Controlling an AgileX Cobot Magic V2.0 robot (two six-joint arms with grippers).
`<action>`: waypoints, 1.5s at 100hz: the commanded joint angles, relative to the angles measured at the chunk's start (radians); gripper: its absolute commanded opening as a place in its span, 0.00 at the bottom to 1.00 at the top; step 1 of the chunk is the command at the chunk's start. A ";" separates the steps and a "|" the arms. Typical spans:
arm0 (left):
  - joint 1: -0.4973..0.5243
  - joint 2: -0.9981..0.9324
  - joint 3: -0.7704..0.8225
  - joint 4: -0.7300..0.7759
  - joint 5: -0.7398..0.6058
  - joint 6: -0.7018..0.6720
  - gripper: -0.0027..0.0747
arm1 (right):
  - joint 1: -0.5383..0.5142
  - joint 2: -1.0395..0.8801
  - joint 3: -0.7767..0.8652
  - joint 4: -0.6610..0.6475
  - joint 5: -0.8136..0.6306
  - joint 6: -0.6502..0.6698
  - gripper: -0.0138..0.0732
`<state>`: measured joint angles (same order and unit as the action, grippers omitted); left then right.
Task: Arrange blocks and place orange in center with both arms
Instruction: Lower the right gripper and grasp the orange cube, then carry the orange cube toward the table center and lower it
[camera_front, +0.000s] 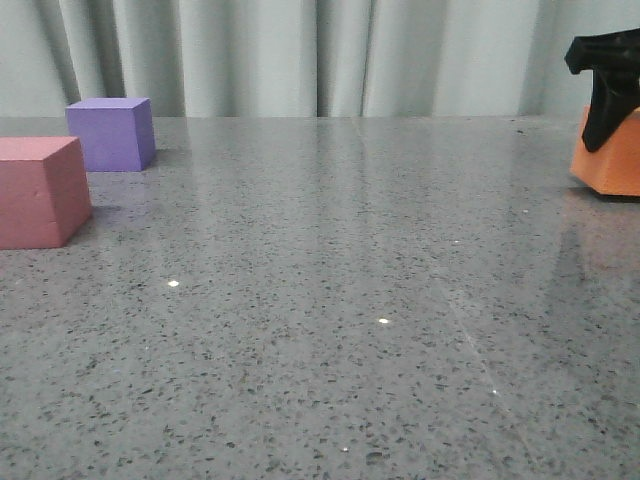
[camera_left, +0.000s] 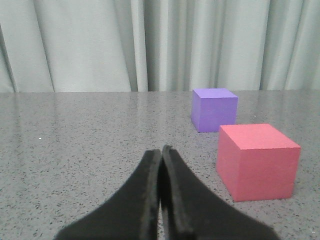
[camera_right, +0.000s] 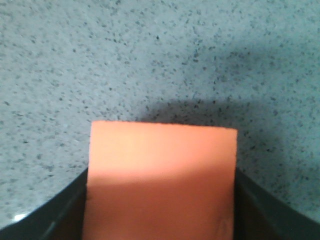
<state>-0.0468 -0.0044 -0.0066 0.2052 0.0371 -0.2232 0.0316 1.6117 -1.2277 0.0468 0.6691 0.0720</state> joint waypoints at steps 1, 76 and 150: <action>-0.005 -0.032 0.056 -0.007 -0.077 -0.002 0.01 | 0.002 -0.041 -0.079 0.047 0.024 -0.002 0.44; -0.005 -0.032 0.056 -0.007 -0.077 -0.002 0.01 | 0.477 0.120 -0.349 0.090 -0.039 0.275 0.44; -0.005 -0.032 0.056 -0.007 -0.077 -0.002 0.01 | 0.614 0.311 -0.536 -0.205 0.069 0.605 0.47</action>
<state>-0.0468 -0.0044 -0.0066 0.2052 0.0371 -0.2217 0.6460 1.9732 -1.7276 -0.1330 0.7721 0.6730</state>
